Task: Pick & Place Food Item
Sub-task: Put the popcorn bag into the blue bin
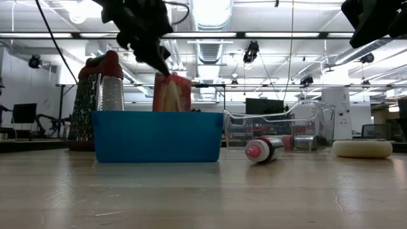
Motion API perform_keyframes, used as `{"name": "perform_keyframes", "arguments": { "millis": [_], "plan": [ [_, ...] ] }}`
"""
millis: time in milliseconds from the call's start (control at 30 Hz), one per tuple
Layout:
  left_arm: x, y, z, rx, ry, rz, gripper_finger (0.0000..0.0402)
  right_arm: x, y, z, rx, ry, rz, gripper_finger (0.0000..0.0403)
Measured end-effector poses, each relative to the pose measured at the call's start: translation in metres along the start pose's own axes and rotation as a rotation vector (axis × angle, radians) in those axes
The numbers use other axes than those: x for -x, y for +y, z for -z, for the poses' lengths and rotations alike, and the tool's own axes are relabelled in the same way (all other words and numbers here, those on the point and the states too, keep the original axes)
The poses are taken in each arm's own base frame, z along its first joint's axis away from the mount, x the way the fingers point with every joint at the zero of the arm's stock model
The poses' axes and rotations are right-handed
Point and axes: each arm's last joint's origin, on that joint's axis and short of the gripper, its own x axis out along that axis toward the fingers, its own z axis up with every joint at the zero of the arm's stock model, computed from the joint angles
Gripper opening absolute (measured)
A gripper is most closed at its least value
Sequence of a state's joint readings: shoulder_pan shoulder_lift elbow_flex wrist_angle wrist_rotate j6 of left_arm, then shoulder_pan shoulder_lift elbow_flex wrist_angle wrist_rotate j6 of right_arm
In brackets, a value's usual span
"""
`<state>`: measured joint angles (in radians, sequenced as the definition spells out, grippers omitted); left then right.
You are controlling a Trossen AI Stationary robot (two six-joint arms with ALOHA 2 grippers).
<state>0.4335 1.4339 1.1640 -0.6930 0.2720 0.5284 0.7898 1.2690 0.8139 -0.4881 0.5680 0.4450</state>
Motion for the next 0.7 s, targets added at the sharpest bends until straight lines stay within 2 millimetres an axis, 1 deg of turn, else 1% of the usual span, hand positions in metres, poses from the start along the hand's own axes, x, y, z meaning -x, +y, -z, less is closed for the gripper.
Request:
{"name": "perform_keyframes", "arguments": {
  "millis": [100, 300, 400, 567, 700],
  "plan": [
    [-0.014, -0.001, 0.009, 0.015, 0.048, 0.03, 0.0, 0.0, 0.0, 0.0, 0.0, 0.0, 0.0, 0.0205],
    [-0.041, -0.008, 0.016, 0.014, 0.122, 0.096, 0.0, 0.0, 0.0, 0.0, 0.0, -0.001, 0.0, 0.0205],
    [-0.043, -0.007, 0.015, 0.011, 0.127, 0.096, 0.0, 0.0, 0.0, 0.0, 0.0, -0.001, 0.002, 0.0205],
    [-0.042, -0.009, 0.014, 0.007, 0.095, 0.148, 0.0, 0.0, 0.0, 0.0, 0.0, -0.002, 0.003, 0.0205],
    [-0.045, -0.01, 0.017, 0.014, 0.107, 0.167, 0.0, 0.0, 0.0, 0.0, 0.004, -0.001, 0.003, 0.0205]
  ]
}}
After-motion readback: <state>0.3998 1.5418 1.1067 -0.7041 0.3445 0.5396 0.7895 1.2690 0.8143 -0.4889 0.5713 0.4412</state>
